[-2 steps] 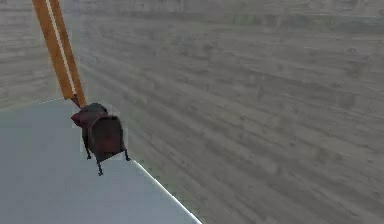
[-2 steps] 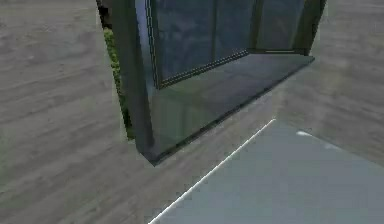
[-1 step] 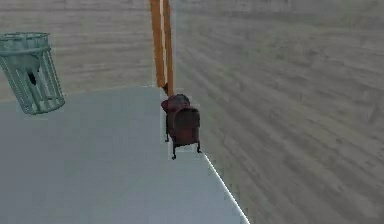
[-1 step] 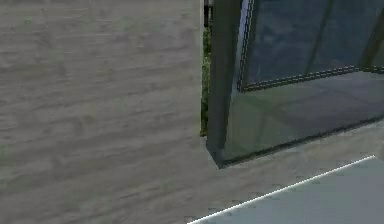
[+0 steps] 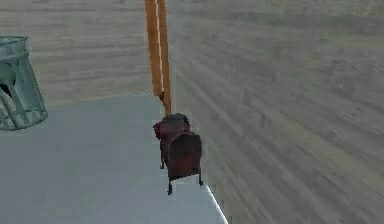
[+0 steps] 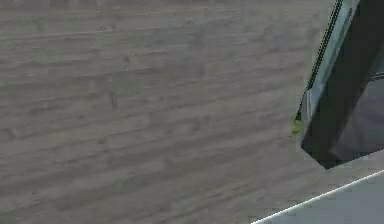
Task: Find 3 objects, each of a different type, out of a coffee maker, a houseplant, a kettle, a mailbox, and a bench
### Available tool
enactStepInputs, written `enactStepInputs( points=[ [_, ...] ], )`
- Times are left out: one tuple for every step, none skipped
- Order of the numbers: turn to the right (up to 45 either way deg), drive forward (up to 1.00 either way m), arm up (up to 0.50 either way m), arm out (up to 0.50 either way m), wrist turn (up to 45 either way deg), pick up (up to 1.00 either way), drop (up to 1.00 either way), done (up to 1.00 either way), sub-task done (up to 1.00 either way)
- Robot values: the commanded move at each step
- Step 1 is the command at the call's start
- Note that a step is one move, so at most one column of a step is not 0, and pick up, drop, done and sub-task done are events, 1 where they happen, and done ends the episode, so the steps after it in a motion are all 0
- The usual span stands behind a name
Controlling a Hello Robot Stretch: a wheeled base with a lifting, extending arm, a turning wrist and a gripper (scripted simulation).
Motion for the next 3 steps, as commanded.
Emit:
enactStepInputs(
  points=[
    [-45.0,0.0,0.0,0.0,0.0,0.0,0.0,0.0,0.0],
    [-45.0,0.0,0.0,0.0,0.0,0.0,0.0,0.0,0.0],
    [0.0,0.7,0.0,0.0,0.0,0.0,0.0,0.0,0.0]
  ],
)
